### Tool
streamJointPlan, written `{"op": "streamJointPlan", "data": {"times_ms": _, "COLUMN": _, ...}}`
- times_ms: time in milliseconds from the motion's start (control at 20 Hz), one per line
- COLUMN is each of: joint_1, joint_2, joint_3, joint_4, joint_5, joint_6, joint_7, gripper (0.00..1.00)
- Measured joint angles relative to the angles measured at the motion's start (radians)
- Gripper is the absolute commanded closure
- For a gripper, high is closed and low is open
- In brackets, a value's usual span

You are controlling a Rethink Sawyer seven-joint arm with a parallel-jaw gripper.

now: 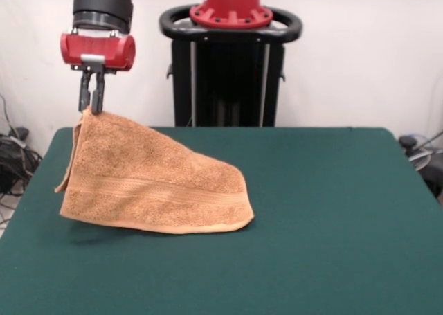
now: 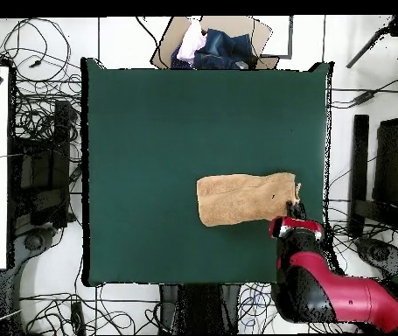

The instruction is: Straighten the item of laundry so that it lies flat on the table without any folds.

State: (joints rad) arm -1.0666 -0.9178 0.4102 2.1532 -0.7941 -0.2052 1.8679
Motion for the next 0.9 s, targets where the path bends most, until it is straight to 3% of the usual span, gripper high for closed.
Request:
{"op": "streamJointPlan", "data": {"times_ms": 200, "joint_1": -0.002, "joint_2": 0.007, "joint_3": 0.006, "joint_4": -0.002, "joint_5": -0.017, "joint_6": 0.0, "joint_7": 0.0, "gripper": 1.0}}
{"op": "streamJointPlan", "data": {"times_ms": 250, "joint_1": -0.002, "joint_2": 0.018, "joint_3": 0.016, "joint_4": -0.006, "joint_5": -0.029, "joint_6": 0.0, "joint_7": 0.0, "gripper": 0.0}}
{"op": "streamJointPlan", "data": {"times_ms": 900, "joint_1": 0.049, "joint_2": 0.076, "joint_3": -0.012, "joint_4": -0.02, "joint_5": -0.043, "joint_6": -0.009, "joint_7": 0.0, "gripper": 0.0}}
